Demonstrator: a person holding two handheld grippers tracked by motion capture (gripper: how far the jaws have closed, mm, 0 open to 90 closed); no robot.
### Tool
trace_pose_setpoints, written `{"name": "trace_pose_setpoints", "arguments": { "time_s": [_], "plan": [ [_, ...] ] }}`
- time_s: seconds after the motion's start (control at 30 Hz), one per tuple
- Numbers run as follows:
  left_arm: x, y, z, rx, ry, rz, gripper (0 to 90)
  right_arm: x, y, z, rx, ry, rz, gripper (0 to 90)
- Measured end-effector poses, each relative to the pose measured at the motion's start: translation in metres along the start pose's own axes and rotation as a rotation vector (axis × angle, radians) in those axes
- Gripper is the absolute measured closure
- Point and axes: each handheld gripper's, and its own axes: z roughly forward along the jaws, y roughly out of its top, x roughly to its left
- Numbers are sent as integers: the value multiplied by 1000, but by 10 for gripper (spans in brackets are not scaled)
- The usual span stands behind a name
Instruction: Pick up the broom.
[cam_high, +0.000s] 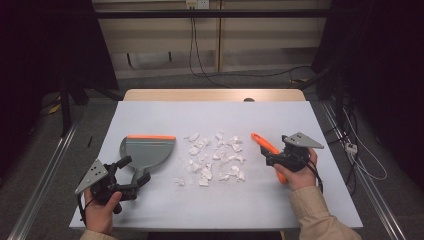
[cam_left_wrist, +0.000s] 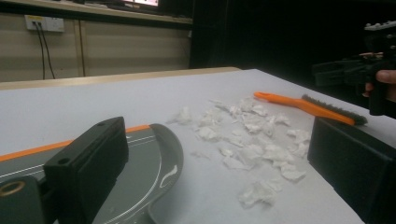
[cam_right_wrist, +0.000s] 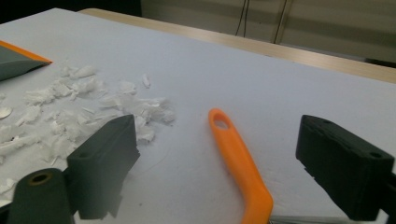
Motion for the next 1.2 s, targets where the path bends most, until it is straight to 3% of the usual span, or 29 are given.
{"name": "trace_pose_setpoints", "arguments": {
  "time_s": [0.1, 0.13, 0.2, 0.23, 0.3, 0.33, 0.47, 0.73, 1.03, 1.1, 1.2],
  "plan": [
    [0, 0, 0, 5, 3, 6, 51, -6, 3, 8, 50, -7, -22, 172],
    [0, 0, 0, 1, 3, 4, 51, -11, 3, 13, 82, 11, -18, 265],
    [0, 0, -1, -4, 5, -1, 51, -13, 3, 16, 105, 19, -22, 295],
    [1, 0, -1, -3, 8, 1, 51, -16, 3, 21, 142, -2, -54, 312],
    [1, 0, -1, -8, 8, -4, 51, -17, 3, 23, 150, -5, -60, 356],
    [1, 0, -2, -8, 8, -2, 51, -18, 1, 29, 187, -19, -79, 423],
    [2, 0, -2, -8, 8, -2, 52, -22, -3, 39, 266, -12, -79, 489],
    [2, -1, 0, -3, 4, -6, 51, -24, -6, 49, 336, 10, -60, 519],
    [2, -2, 0, 5, 2, 5, 52, -32, -11, 54, 360, -5, -18, 589],
    [2, -2, 1, 5, 1, 5, 51, -34, -11, 55, 364, 15, 4, 624],
    [2, -2, 1, 7, 2, 1, 51, -36, -10, 57, 382, 9, -3, 660]
  ]
}}
